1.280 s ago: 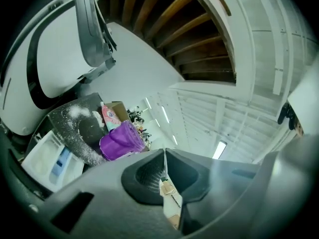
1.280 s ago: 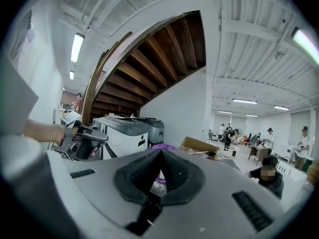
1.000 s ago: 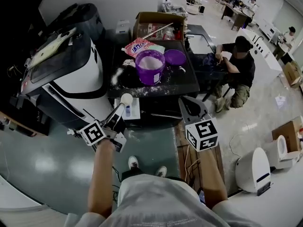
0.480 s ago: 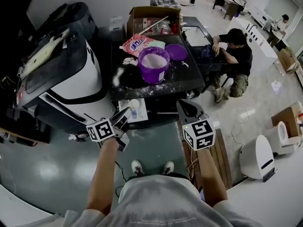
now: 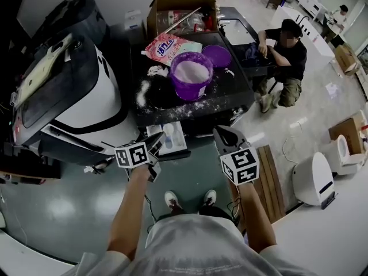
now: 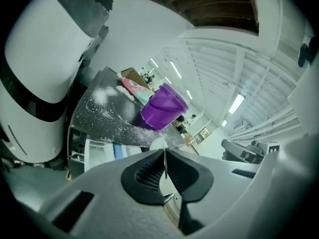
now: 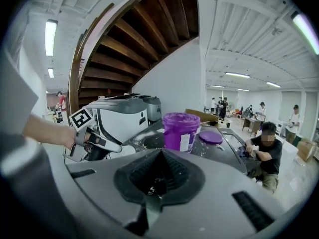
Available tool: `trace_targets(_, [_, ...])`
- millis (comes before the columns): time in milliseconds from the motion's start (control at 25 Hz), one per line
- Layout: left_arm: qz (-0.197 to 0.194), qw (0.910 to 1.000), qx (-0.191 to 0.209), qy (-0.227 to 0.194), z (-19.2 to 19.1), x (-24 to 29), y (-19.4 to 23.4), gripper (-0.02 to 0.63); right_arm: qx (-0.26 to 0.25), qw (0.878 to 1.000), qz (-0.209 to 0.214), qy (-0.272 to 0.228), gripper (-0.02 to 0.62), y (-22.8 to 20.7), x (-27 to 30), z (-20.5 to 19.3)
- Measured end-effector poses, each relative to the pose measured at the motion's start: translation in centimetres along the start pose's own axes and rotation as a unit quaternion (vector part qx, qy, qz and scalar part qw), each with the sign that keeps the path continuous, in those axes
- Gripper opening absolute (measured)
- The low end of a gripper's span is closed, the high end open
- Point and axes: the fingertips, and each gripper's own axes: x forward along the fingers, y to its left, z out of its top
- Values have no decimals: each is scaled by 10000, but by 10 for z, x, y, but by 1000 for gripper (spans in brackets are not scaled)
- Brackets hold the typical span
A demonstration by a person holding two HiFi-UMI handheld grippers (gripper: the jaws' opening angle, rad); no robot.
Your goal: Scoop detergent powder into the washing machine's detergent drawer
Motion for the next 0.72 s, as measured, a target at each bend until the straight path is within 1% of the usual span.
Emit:
trace_targets(160, [176, 9989, 218, 369, -7, 20, 16, 15, 102, 9998, 23, 161, 5, 1, 12, -12])
trace_targets(280, [372, 9950, 609, 696, -12, 32, 26, 15, 161, 9996, 58, 240, 5, 0, 19, -18])
trace_targets(360, [518, 9893, 988, 939, -14, 39, 31, 15, 193, 9994, 74, 293, 5, -1, 22, -23])
trace_targets(440, [692, 9787, 1491, 1229, -17, 46, 35, 15, 230, 9991, 83, 336, 5, -3, 23, -27])
trace_targets(560, [905, 9572, 2207, 1641, -24, 56, 40, 15, 284, 9989, 77, 376, 5, -7, 24, -31])
trace_targets(640, [1000, 9461, 2506, 1791, -27, 62, 43, 15, 313, 9987, 70, 391, 6, -10, 24, -33])
trace_targets(720, [1079, 9374, 2718, 1892, -30, 66, 45, 15, 333, 9986, 74, 399, 5, -12, 24, -35])
